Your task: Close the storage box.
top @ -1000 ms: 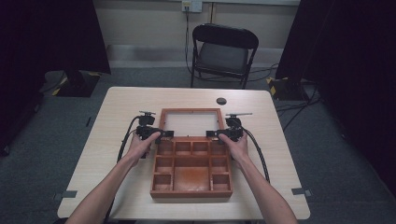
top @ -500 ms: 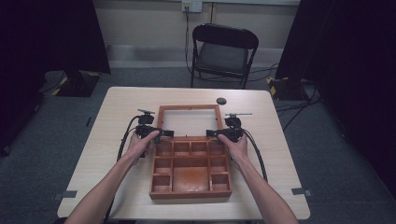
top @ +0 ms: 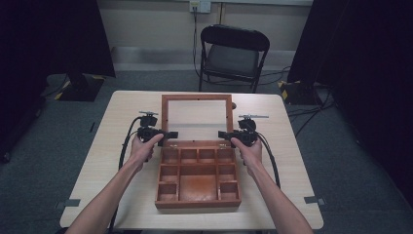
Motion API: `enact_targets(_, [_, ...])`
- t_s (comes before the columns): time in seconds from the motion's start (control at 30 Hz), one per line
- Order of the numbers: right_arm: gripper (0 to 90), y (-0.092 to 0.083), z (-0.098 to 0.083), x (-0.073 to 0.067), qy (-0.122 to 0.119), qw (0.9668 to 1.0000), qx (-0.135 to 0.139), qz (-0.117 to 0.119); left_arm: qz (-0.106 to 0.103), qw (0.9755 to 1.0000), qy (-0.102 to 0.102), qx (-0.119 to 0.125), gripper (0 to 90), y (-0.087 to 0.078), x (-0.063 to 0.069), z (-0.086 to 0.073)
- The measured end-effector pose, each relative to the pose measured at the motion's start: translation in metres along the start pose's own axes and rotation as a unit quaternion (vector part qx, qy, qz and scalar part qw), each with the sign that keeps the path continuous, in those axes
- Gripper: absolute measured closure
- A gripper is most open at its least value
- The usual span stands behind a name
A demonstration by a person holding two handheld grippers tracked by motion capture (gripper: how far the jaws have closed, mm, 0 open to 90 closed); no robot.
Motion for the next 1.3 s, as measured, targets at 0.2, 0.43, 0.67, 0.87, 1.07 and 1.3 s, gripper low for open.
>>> enact_targets(0.2, [40.5, -0.006, 0.001, -0.003, -0.007, 0.9998, 0.002, -0.019, 0.016, 0.9999, 0.006, -0.001, 40.6, -0.006, 0.004, 0.002])
enact_targets(0.43, [45.5, -0.012, 0.004, -0.007, -0.005, 0.9996, 0.010, -0.025, 0.017, 0.9996, 0.013, 0.017, 44.2, -0.016, 0.005, 0.010])
enact_targets(0.67, [45.8, -0.018, 0.003, -0.012, -0.010, 0.9995, 0.016, -0.023, 0.016, 0.9993, 0.027, 0.018, 44.3, -0.022, 0.008, 0.011])
enact_targets(0.87, [44.9, -0.023, -0.002, -0.018, -0.028, 0.9991, 0.014, -0.030, 0.016, 0.9985, 0.048, 0.023, 44.7, -0.029, 0.013, 0.008])
enact_targets(1.07, [40.8, -0.026, -0.006, -0.023, -0.030, 0.9991, 0.009, -0.027, 0.016, 0.9980, 0.052, 0.031, 43.5, -0.033, 0.016, 0.008])
enact_targets(1.3, [40.8, -0.035, -0.004, -0.025, -0.022, 0.9996, 0.018, 0.002, 0.007, 0.9971, 0.063, 0.042, 43.3, -0.043, 0.022, 0.007])
Point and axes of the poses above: each handheld gripper's, and its own axes: y roughly forward along the jaws, z roughly out of its top, x roughly to its right, the point moved 7 cm from there along y, roughly forward along the jaws, and after that the axes turned 14 degrees about -x, right-handed, at the moved point
